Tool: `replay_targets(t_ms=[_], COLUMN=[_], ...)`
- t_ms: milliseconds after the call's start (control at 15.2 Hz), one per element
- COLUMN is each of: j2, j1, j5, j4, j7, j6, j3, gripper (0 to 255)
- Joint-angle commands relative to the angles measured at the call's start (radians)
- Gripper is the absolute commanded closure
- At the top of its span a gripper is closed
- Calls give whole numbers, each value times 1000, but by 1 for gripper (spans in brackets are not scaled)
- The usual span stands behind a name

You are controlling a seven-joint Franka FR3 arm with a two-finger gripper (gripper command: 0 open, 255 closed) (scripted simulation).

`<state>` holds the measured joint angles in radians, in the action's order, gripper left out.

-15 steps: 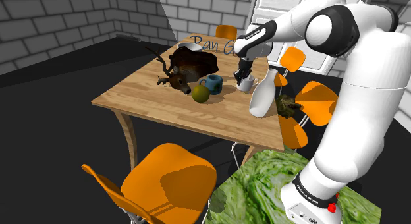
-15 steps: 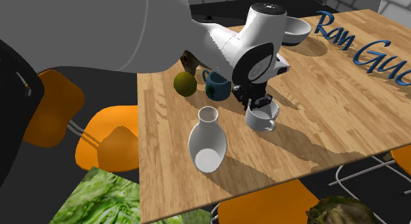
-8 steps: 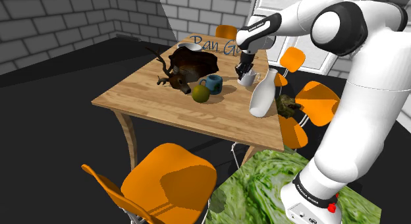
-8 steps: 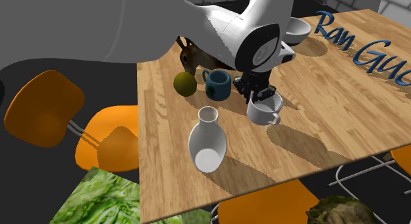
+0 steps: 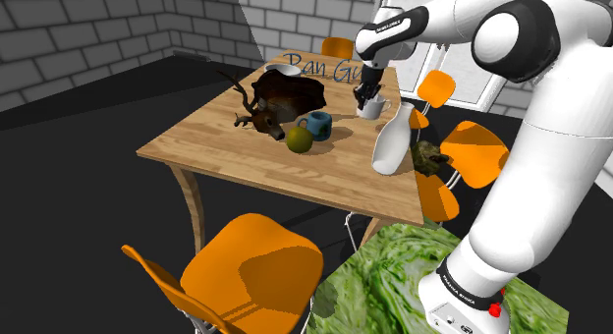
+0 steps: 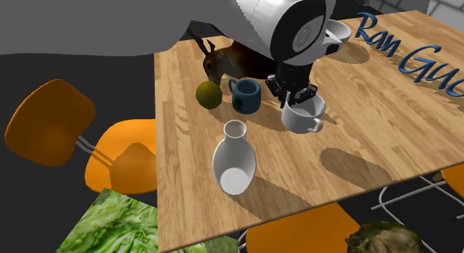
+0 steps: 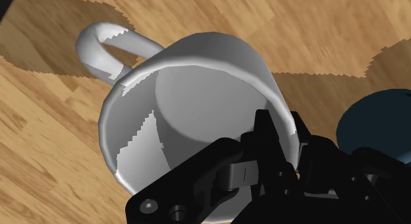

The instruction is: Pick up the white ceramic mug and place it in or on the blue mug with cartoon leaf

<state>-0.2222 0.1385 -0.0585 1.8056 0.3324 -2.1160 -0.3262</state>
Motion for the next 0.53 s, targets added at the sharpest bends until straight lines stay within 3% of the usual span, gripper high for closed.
replay_targets(t_ms=[0,462], j2=[7,27], j1=[-1,-1], j5=[3,12], j4=[-20,-88], j7=[-2,-7], j6=[26,114], j3=[-1,-3], gripper=[255,255])
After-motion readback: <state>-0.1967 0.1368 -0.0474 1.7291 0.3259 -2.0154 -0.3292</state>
